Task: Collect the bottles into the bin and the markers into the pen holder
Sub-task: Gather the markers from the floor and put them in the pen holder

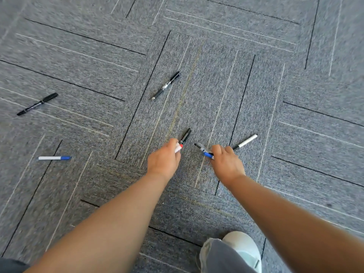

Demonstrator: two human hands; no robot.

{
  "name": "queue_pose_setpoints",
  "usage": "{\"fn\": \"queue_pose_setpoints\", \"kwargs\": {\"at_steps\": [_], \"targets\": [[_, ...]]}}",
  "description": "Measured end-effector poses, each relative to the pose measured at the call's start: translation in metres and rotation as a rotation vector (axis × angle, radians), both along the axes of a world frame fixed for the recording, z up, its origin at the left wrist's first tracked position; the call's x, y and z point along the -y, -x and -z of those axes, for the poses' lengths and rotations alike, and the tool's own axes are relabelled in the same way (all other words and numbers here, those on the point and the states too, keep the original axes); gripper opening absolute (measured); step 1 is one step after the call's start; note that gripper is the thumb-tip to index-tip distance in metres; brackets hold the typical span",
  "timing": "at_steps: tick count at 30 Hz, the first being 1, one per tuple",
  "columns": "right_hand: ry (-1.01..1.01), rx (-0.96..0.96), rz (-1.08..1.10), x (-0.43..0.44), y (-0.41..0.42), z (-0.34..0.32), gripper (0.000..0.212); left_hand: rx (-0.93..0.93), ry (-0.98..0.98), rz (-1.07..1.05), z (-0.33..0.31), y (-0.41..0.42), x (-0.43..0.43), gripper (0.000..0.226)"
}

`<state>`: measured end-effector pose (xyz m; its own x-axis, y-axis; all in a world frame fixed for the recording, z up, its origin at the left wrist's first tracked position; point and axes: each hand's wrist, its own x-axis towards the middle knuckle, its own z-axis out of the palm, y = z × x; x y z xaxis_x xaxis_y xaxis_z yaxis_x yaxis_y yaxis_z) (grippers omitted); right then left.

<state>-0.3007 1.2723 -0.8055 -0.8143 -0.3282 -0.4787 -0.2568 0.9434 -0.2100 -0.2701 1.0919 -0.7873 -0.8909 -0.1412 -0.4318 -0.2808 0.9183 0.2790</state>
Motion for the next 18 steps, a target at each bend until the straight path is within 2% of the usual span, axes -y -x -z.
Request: {"fn": "queue_pose_setpoints", "kwargs": {"at_steps": [6,9,12,18], "targets": [[0.031,0.072,0.074,-0.019,0.003,-0.007,0.02,0.162,0.056,-0.033,0.013,0.03,-0.006,0.043],[-0.018,0.078,0.051,-0.028,0.007,-0.008,0.029,0.212,0.019,-0.046,0.022,0.034,-0.013,0.038],[-0.066,0.054,0.016,-0.038,0.016,-0.011,0.041,0.21,0.013,-0.053,0.024,0.031,-0.019,0.039],[-0.217,0.024,-0.012,-0.061,0.047,-0.021,0.051,0.152,0.042,0.003,0.017,0.032,-0.022,0.029]]}}
